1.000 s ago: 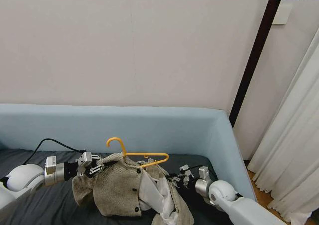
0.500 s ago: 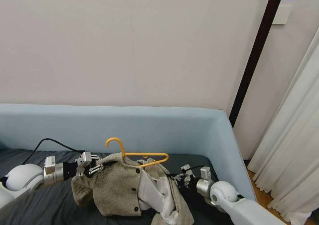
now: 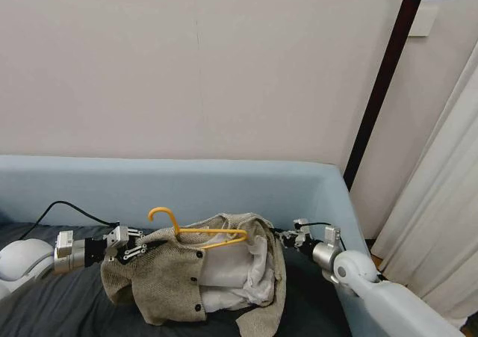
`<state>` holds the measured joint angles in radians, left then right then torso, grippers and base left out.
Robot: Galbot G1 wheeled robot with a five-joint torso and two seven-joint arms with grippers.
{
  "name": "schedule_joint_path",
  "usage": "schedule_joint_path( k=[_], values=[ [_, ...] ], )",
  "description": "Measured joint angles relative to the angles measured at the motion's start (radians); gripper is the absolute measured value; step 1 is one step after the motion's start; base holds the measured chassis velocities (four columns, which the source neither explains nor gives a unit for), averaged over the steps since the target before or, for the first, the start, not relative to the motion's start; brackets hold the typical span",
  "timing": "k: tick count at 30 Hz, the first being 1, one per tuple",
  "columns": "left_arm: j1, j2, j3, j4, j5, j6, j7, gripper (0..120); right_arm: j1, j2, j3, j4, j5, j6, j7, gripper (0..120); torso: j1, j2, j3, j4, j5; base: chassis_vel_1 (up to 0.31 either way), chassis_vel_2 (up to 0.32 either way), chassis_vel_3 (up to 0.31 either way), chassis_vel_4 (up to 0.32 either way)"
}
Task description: Pick up the clothes from the sofa and hang them on the clothes hanger.
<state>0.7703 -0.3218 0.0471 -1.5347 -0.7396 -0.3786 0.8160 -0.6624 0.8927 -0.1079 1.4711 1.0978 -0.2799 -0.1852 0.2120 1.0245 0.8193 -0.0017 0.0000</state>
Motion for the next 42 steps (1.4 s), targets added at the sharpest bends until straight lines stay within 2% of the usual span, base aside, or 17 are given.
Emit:
schedule_joint_path(
  k=[10,19,34,40,42],
  values=[
    [0.004,0.015,-0.017,0.003,0.022,-0.016,0.021,8,-0.003,-0.018,0.026,0.027,0.038,-0.022,0.016,0,0.0,0.0,0.0,0.0001,0.0,0.0,0.0,0.0,0.0],
    [-0.004,0.019,-0.027,0.014,0.127,-0.015,-0.007,8,-0.006,-0.019,0.043,0.057,0.078,-0.038,0.027,0,0.0,0.0,0.0,0.0002,-0.0001,0.0,0.0,0.0,0.0],
    [-0.04,-0.034,0.023,0.02,0.195,0.037,-0.106,8,-0.031,-0.058,0.047,0.236,0.168,-0.075,0.092,0,0.0,0.0,0.0,0.0002,-0.0001,0.0,0.0,0.0,0.0],
    [-0.055,-0.055,0.038,0.024,0.188,0.041,-0.137,8,-0.046,-0.063,0.048,0.275,0.174,-0.081,0.105,0,0.0,0.0,0.0,0.0002,-0.0002,0.0,0.0,0.0,0.0],
    [-0.086,-0.073,0.065,0.025,0.15,0.04,-0.163,8,-0.07,-0.063,0.045,0.303,0.16,-0.084,0.114,0,0.0,0.0,0.0,0.0001,-0.0001,0.0,0.0,0.0,0.0]
  ],
)
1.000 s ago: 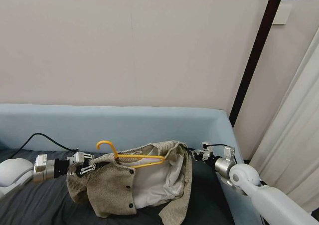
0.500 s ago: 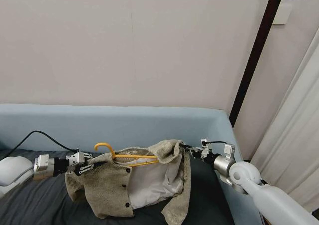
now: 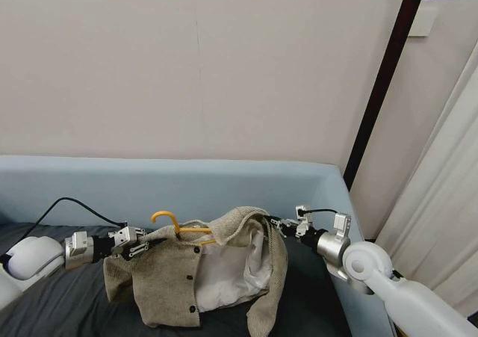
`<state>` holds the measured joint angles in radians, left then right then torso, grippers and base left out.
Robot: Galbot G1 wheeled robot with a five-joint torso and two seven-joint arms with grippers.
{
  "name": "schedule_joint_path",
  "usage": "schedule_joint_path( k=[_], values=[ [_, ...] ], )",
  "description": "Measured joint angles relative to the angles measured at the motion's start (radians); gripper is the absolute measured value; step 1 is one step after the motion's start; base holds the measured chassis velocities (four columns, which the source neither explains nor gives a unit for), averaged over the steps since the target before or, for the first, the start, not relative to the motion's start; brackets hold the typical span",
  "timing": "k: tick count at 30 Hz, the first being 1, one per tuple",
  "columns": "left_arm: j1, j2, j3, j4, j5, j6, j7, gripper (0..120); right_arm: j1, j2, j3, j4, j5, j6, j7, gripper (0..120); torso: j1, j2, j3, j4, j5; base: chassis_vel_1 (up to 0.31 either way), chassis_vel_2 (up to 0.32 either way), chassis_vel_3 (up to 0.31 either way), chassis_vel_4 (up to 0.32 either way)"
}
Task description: Pick up the clothes from the sofa and hang them on the clothes hanger.
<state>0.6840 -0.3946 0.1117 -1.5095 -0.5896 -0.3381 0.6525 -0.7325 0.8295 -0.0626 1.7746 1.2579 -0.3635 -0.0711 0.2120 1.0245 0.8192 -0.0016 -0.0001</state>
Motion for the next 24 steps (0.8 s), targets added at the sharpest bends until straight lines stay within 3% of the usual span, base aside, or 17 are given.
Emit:
schedule_joint_path(
  k=[14,16,24],
  values=[
    [-0.023,-0.035,0.026,-0.032,-0.041,-0.001,-0.009,8,-0.045,-0.009,-0.001,0.03,-0.1,0.001,0.019,0,0.0,0.0,0.0,0.0001,0.0001,0.0,0.0,0.0,0.0],
    [-0.024,-0.047,0.023,-0.03,-0.053,-0.001,-0.019,8,-0.069,-0.023,0.011,0.054,-0.156,0.014,0.015,12,0.0,0.0,0.0,0.0001,0.0001,0.0,0.0,0.0,0.0],
    [-0.061,-0.085,0.033,-0.025,-0.085,-0.002,-0.041,8,-0.124,-0.066,0.021,0.145,-0.351,0.064,0.022,38,0.0,0.0,0.0,-0.0001,0.0001,0.0,0.0,0.0,0.0]
  ],
)
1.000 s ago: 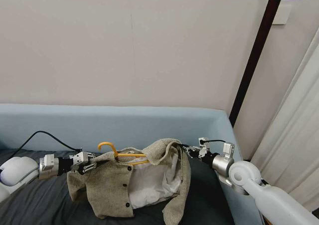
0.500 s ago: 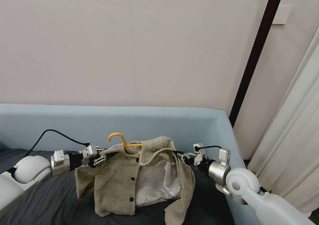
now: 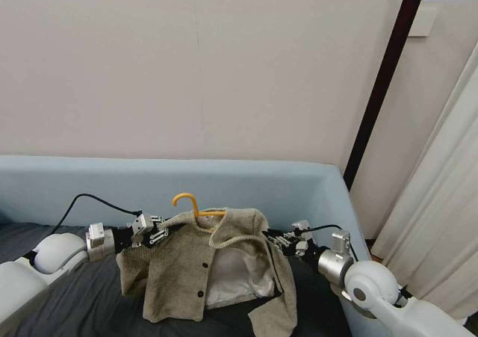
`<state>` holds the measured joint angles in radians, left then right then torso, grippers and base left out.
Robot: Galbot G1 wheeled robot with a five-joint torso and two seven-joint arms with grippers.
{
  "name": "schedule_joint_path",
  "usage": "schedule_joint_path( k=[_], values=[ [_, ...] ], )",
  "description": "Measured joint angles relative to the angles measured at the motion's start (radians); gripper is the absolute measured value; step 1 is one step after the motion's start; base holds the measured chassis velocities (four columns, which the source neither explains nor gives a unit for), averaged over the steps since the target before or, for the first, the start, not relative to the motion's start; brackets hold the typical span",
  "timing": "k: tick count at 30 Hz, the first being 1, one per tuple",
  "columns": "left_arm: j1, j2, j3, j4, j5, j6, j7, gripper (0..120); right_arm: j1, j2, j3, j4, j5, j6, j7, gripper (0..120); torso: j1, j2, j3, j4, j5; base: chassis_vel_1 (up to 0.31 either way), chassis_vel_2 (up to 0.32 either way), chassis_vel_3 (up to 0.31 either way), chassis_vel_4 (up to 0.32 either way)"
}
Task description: Pick up the clothes from the sofa and hang them on the clothes hanger.
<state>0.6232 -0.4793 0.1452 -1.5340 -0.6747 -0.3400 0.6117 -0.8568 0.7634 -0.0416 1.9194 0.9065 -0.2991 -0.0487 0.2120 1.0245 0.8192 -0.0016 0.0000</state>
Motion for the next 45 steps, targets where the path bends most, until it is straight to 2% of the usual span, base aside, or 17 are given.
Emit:
schedule_joint_path(
  k=[4,5,8,9,13,14,16,19,22,24,27,28,32,34,42,45],
  values=[
    [-0.019,-0.025,0.008,0.01,-0.006,-0.002,-0.005,8,-0.037,-0.035,0.016,0.062,-0.094,0.033,0.014,56,0.0,0.0,0.0,0.0,0.0001,0.0,0.0,0.0,0.0],
    [-0.019,-0.025,0.008,0.01,-0.006,-0.002,-0.005,8,-0.037,-0.035,0.016,0.062,-0.094,0.033,0.014,56,0.0,0.0,0.0,0.0,0.0001,0.0,0.0,0.0,0.0],
    [-0.023,-0.039,0.024,0.017,-0.003,-0.003,-0.005,8,-0.06,-0.046,0.014,0.098,-0.087,0.03,0.026,70,0.0,0.0,0.0,0.0,0.0,0.0,0.0,0.0,0.0],
    [-0.023,-0.039,0.024,0.017,-0.003,-0.003,-0.005,8,-0.06,-0.046,0.014,0.098,-0.087,0.03,0.026,70,0.0,0.0,0.0,0.0,0.0,0.0,0.0,0.0,0.0],
    [-0.036,-0.057,0.046,0.023,0.003,-0.003,-0.008,8,-0.055,-0.019,-0.02,0.096,-0.027,-0.014,0.06,90,0.0,0.0,0.0,0.0002,0.0,0.0,0.0,0.0,0.0],
    [-0.036,-0.057,0.046,0.023,0.003,-0.003,-0.008,8,-0.055,-0.019,-0.02,0.096,-0.027,-0.014,0.06,90,0.0,0.0,0.0,0.0002,0.0,0.0,0.0,0.0,0.0],
    [-0.042,-0.057,0.054,0.023,0.003,-0.003,-0.008,8,-0.043,-0.006,-0.036,0.083,0.016,-0.035,0.077,98,0.0,0.0,0.0,0.0001,0.0,0.0,0.0,0.0,0.0],
    [-0.043,-0.057,0.056,0.022,0.003,-0.003,-0.008,8,-0.032,0.009,-0.046,0.073,0.051,-0.051,0.094,99,0.0,0.0,0.0,0.0001,0.0,0.0,0.0,0.0,0.0],
    [-0.042,-0.057,0.059,0.019,0.003,-0.004,-0.008,8,-0.012,0.037,-0.071,0.058,0.088,-0.074,0.133,88,0.0,0.0,0.0,0.0002,-0.0001,0.0,0.0,0.0,0.0],
    [-0.041,-0.057,0.059,0.017,0.003,-0.004,-0.009,8,-0.009,0.043,-0.076,0.055,0.092,-0.079,0.143,86,0.0,0.0,0.0,0.0002,0.0,0.0,0.0,0.0,0.0],
    [-0.037,-0.053,0.059,0.011,0.004,-0.004,-0.009,8,0.002,0.059,-0.083,0.047,0.111,-0.097,0.196,70,0.0,0.0,0.0,0.0002,0.0,0.0,0.0,0.0,0.0],
    [-0.037,-0.053,0.059,0.011,0.004,-0.004,-0.009,8,0.002,0.059,-0.083,0.047,0.111,-0.097,0.196,70,0.0,0.0,0.0,0.0002,0.0,0.0,0.0,0.0,0.0],
    [-0.03,-0.046,0.054,-0.004,0.004,-0.004,-0.01,8,0.01,0.058,-0.086,0.05,0.123,-0.101,0.229,51,0.0,0.0,0.0,0.0001,-0.0001,0.0,0.0,0.0,0.0],
    [-0.03,-0.045,0.054,-0.005,0.004,-0.004,-0.01,8,0.011,0.058,-0.086,0.051,0.124,-0.101,0.232,49,0.0,0.0,0.0,0.0001,-0.0001,0.0,0.0,0.0,0.0],
    [-0.022,-0.041,0.046,-0.009,0.014,-0.005,-0.008,8,0.023,0.04,-0.09,0.095,0.138,-0.103,0.275,16,0.0,0.0,0.0,0.0,0.0,0.0,0.0,0.0,0.0],
    [-0.023,-0.039,0.046,-0.01,0.018,-0.005,-0.004,8,0.031,0.035,-0.088,0.105,0.147,-0.103,0.286,9,0.0,0.0,0.0,0.0,0.0,0.0,0.0,0.0,0.0]
  ],
)
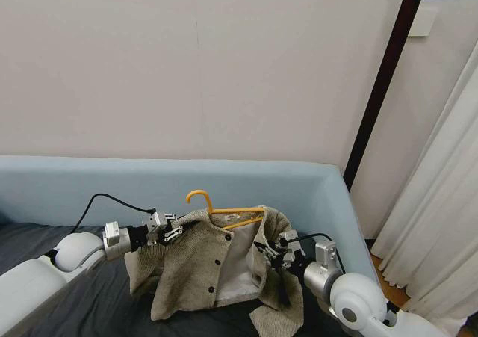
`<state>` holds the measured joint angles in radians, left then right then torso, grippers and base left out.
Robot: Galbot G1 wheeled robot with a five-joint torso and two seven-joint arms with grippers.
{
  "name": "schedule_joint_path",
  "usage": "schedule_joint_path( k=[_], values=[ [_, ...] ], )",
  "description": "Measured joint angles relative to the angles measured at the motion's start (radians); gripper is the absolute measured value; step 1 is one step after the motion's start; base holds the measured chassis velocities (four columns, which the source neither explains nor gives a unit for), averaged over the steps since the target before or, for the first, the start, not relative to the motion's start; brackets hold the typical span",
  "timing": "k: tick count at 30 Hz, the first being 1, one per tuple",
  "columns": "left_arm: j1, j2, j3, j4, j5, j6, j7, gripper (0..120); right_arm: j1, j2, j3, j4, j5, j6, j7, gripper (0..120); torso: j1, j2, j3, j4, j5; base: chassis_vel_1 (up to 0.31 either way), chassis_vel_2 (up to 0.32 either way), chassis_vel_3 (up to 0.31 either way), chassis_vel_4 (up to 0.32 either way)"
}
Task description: Pick up the clothes from the sofa and hang them on the clothes hanger.
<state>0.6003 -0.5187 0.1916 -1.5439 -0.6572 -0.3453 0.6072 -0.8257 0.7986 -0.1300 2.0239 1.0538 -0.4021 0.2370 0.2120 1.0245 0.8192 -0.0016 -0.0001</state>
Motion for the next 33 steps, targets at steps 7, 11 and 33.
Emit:
schedule_joint_path(
  k=[7,11,33],
  values=[
    [-0.012,0.004,0.01,-0.002,0.018,-0.002,0.006,8,0.018,-0.035,0.018,0.04,0.032,-0.01,0.037,0,0.0,0.0,0.0,0.0,0.0,0.0,0.0,0.0,0.0],
    [-0.012,0.003,0.011,-0.002,0.031,-0.002,0.007,8,0.017,-0.046,0.025,0.056,0.04,-0.013,0.045,0,0.0,0.0,0.0,0.0,0.0001,0.0,0.0,0.0,0.0],
    [-0.335,-0.147,0.329,0.099,0.027,0.044,-0.04,8,0.163,-0.103,-0.035,0.245,0.154,-0.048,0.107,0,0.0,0.0,0.0,0.0,0.0001,0.0,0.0,0.0,0.0]
  ],
)
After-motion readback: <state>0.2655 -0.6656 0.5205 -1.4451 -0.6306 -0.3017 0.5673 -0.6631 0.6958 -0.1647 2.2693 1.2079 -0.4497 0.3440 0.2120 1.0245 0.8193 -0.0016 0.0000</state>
